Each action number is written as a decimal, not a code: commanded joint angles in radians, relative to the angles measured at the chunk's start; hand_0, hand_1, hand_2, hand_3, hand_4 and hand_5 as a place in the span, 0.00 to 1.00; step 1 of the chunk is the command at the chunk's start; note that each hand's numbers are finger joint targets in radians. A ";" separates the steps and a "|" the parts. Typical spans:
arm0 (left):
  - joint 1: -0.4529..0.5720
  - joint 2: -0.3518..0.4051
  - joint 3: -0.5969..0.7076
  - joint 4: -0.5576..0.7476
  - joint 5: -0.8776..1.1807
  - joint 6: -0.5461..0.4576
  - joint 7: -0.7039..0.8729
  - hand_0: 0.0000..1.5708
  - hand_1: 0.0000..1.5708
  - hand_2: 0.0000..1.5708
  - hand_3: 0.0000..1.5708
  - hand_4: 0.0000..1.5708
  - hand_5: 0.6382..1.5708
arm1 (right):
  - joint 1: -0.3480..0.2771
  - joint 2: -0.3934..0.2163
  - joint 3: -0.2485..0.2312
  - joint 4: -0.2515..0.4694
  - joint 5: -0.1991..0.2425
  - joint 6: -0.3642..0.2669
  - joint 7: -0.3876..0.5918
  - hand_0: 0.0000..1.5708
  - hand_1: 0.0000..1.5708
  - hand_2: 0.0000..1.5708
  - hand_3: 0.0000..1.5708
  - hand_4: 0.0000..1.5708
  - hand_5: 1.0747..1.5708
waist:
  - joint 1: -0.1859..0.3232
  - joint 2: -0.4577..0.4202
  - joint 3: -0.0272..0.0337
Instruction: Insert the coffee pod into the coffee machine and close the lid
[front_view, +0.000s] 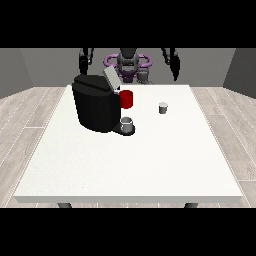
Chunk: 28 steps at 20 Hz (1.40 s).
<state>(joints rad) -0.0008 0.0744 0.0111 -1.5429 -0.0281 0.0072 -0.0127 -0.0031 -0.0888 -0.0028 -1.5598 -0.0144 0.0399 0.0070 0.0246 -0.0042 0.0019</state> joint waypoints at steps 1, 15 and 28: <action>0.021 0.009 0.020 0.048 0.008 -0.033 -0.083 0.00 0.00 0.00 0.00 0.20 1.00 | -0.012 0.037 0.030 0.013 0.039 -0.033 0.021 0.00 0.00 0.00 0.00 0.08 1.00 | -0.010 -0.018 -0.0020; -0.209 0.235 0.156 0.202 0.021 -0.167 -0.066 0.00 0.00 0.00 0.00 0.00 1.00 | 0.017 0.088 -0.005 -0.018 0.024 -0.129 -0.171 0.00 0.00 0.00 0.00 0.14 1.00 | -0.141 0.068 -0.0021; -0.396 0.271 0.164 0.541 -0.108 -0.121 -0.115 0.00 0.00 0.00 0.00 0.00 1.00 | -0.074 0.074 -0.004 -0.001 -0.020 -0.115 -0.163 0.00 0.00 0.00 0.00 0.18 1.00 | -0.180 0.178 -0.0021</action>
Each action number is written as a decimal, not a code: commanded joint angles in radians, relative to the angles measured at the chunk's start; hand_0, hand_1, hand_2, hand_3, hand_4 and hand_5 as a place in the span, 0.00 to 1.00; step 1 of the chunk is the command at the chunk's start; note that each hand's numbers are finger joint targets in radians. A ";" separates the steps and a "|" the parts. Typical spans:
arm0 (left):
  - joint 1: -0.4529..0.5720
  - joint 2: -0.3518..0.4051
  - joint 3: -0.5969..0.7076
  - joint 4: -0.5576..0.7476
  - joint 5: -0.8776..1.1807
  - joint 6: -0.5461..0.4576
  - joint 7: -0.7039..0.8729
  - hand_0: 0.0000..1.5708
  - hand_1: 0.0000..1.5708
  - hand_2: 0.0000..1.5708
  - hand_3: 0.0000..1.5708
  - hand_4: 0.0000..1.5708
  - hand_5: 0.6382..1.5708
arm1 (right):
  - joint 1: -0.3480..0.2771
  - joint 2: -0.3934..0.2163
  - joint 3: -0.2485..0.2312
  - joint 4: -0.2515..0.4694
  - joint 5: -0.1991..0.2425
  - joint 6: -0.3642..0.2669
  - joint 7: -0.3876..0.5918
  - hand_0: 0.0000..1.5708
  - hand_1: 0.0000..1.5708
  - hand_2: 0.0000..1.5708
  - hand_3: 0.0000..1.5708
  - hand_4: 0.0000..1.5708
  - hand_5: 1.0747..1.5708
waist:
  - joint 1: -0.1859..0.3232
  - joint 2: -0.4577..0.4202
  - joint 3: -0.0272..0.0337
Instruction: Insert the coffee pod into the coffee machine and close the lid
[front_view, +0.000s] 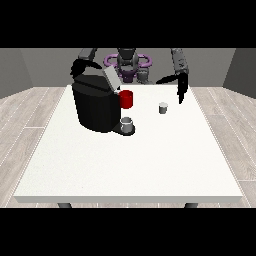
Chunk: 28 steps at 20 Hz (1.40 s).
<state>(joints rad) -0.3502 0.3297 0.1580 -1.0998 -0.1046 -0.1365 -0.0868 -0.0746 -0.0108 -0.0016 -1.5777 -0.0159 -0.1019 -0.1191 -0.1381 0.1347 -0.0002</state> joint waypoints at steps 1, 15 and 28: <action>-0.069 0.007 0.015 0.137 -0.043 0.037 -0.044 0.00 0.00 0.00 0.00 0.00 1.00 | -0.022 0.010 0.047 -0.019 -0.015 -0.038 0.048 0.00 0.00 0.00 0.00 0.18 1.00 | -0.017 0.031 -0.0002; -0.168 -0.047 -0.116 0.229 -0.232 0.098 0.045 0.28 0.28 0.39 0.19 0.00 1.00 | -0.134 -0.055 -0.081 0.203 -0.003 -0.018 0.039 0.00 0.00 0.00 0.00 0.27 1.00 | 0.047 0.019 0.0006; -0.207 0.051 -0.129 0.426 -0.380 0.155 -0.103 0.39 0.39 0.47 0.31 0.00 1.00 | -0.165 -0.060 -0.061 0.149 0.002 -0.020 0.115 0.00 0.00 0.00 0.00 0.28 1.00 | -0.004 0.051 0.0000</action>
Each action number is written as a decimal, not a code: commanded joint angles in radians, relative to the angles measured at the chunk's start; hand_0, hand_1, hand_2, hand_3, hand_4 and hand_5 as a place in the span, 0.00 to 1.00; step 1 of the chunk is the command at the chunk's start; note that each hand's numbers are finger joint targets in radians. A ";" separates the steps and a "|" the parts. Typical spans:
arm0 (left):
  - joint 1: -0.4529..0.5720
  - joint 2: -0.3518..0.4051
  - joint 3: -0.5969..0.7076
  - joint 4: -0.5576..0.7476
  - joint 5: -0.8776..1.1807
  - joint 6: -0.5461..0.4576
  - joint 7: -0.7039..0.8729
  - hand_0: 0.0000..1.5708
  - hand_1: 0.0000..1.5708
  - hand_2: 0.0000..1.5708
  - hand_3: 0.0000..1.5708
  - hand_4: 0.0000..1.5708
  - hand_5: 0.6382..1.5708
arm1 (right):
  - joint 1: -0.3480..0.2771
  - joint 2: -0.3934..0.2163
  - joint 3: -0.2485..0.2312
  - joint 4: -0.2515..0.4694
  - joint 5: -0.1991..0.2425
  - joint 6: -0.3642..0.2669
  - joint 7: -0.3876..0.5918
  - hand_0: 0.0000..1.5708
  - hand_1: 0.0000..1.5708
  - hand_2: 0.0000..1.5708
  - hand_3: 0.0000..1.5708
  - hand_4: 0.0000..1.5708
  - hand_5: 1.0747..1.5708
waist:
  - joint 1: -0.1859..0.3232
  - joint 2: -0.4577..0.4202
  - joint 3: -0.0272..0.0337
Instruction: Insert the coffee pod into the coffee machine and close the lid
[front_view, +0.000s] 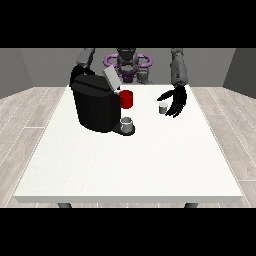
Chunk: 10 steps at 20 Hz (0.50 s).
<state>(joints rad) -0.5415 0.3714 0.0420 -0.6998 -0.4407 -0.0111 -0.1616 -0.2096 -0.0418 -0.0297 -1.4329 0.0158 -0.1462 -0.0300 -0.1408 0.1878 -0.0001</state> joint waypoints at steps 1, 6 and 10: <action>-0.013 0.005 -0.012 0.017 -0.057 0.074 -0.035 0.41 0.41 0.50 0.34 0.00 1.00 | 0.032 0.021 -0.005 0.049 -0.010 0.006 -0.091 0.00 0.00 0.00 0.00 0.30 1.00 | 0.000 0.016 0.0001; -0.051 -0.016 0.008 0.082 -0.088 0.148 -0.072 0.44 0.44 0.54 0.41 0.18 1.00 | -0.005 -0.003 -0.003 0.016 0.003 0.004 -0.010 0.00 0.00 0.00 0.00 0.33 1.00 | -0.007 0.012 -0.0002; -0.081 -0.007 0.018 0.132 -0.120 0.212 -0.077 0.53 0.53 0.62 0.48 0.24 1.00 | -0.002 0.030 0.027 -0.013 0.019 -0.017 -0.011 0.00 0.00 0.00 0.00 0.33 1.00 | -0.033 0.045 -0.0003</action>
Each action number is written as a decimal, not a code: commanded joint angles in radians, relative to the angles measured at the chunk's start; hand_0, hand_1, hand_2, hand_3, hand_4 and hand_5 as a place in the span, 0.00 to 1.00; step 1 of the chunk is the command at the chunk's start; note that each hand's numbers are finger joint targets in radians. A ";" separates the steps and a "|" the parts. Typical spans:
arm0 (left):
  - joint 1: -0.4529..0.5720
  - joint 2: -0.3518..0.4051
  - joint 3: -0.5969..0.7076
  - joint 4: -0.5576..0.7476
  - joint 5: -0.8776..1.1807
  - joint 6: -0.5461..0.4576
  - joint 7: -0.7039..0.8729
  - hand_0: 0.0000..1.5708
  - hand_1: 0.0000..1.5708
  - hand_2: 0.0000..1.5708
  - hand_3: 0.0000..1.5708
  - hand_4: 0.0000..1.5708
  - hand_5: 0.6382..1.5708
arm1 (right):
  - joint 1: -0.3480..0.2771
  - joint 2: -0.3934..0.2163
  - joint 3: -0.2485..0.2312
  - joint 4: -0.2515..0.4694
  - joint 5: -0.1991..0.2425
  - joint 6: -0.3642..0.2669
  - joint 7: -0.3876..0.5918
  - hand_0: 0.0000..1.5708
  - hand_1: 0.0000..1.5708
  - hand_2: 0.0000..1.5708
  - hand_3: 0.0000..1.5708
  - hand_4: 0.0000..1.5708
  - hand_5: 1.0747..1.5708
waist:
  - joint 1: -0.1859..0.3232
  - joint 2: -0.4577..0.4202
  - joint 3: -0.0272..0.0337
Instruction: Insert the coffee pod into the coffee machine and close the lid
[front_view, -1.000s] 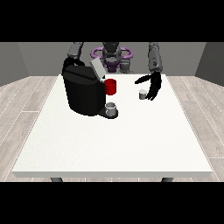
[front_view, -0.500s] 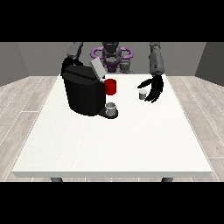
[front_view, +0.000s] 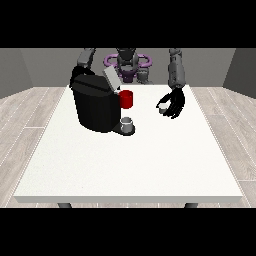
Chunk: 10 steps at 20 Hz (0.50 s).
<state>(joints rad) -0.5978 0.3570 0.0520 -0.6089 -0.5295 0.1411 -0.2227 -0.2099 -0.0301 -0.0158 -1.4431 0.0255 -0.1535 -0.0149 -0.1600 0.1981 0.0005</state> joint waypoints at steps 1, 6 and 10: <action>-0.032 0.024 -0.004 0.012 -0.029 -0.018 0.012 0.59 0.59 0.66 0.53 0.23 1.00 | 0.012 0.000 -0.020 0.048 -0.025 0.020 -0.048 0.00 0.00 0.00 0.00 0.33 1.00 | 0.017 -0.022 -0.0005; -0.018 0.048 -0.032 0.067 -0.096 0.026 -0.022 0.62 0.62 0.67 0.51 0.20 1.00 | 0.006 -0.007 -0.024 0.014 -0.035 0.028 -0.039 0.00 0.00 0.00 0.00 0.33 1.00 | -0.008 0.006 -0.0007; -0.047 0.059 -0.015 0.083 -0.096 0.008 -0.073 0.78 0.78 0.86 0.83 0.30 1.00 | 0.021 0.008 -0.014 0.007 -0.025 0.006 -0.019 0.00 0.00 0.00 0.00 0.31 1.00 | -0.006 0.003 -0.0008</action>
<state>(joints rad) -0.6298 0.3904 0.0299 -0.5454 -0.6129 0.1608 -0.2499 -0.2004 -0.0266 -0.0302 -1.4391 -0.0063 -0.1351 -0.0305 -0.1703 0.1963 0.0006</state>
